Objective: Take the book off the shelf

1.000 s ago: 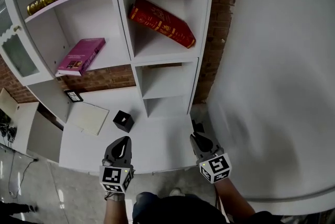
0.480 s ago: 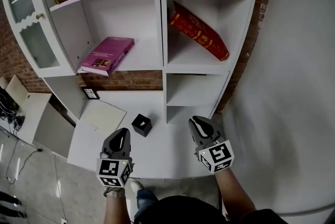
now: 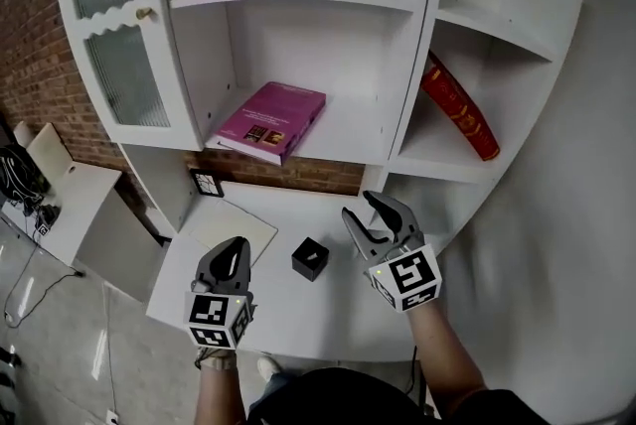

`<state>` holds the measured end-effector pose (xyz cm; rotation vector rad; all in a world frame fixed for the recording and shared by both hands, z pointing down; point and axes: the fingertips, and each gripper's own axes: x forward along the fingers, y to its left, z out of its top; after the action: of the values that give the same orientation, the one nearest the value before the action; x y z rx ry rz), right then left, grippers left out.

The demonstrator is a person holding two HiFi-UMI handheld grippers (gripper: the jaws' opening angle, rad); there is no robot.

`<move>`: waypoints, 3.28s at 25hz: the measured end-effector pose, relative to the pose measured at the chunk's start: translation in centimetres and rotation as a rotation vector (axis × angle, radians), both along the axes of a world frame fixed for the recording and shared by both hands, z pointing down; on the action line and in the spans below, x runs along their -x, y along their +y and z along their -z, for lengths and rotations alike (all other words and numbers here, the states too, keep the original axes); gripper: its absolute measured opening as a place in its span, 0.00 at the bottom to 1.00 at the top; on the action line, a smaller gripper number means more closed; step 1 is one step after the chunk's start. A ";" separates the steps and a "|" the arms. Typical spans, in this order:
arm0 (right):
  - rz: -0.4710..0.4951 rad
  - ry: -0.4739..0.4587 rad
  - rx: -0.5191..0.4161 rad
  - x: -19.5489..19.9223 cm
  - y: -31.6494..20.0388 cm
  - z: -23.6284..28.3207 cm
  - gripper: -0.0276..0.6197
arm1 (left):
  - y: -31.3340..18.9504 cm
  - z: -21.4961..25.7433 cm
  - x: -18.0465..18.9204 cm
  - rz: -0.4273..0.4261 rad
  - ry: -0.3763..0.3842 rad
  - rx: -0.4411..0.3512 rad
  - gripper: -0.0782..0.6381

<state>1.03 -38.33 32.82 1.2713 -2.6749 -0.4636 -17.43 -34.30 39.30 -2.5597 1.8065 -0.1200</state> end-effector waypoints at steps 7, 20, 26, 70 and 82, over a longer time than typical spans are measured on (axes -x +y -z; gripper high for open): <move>0.062 0.107 -0.063 10.0 -3.7 3.0 0.45 | -2.7 0.1 7.1 0.015 0.008 -0.016 0.12; -0.011 0.430 -0.173 22.7 -9.7 2.9 0.53 | -5.9 -1.3 18.1 0.012 0.016 0.005 0.12; -0.139 0.655 -0.199 24.3 -12.4 1.2 0.54 | -7.1 -2.7 21.0 -0.007 0.011 0.037 0.12; -0.375 1.204 -0.316 22.6 -18.1 -1.9 0.43 | -5.5 -7.3 18.7 -0.023 0.014 0.109 0.12; -0.355 1.167 -0.345 20.4 -15.1 -1.4 0.37 | -3.5 -6.7 15.9 -0.032 -0.007 0.107 0.12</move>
<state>-19.41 -53.48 34.26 1.0058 -1.4095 -1.1763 -33.34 -37.81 46.01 -2.6540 1.8031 -0.2310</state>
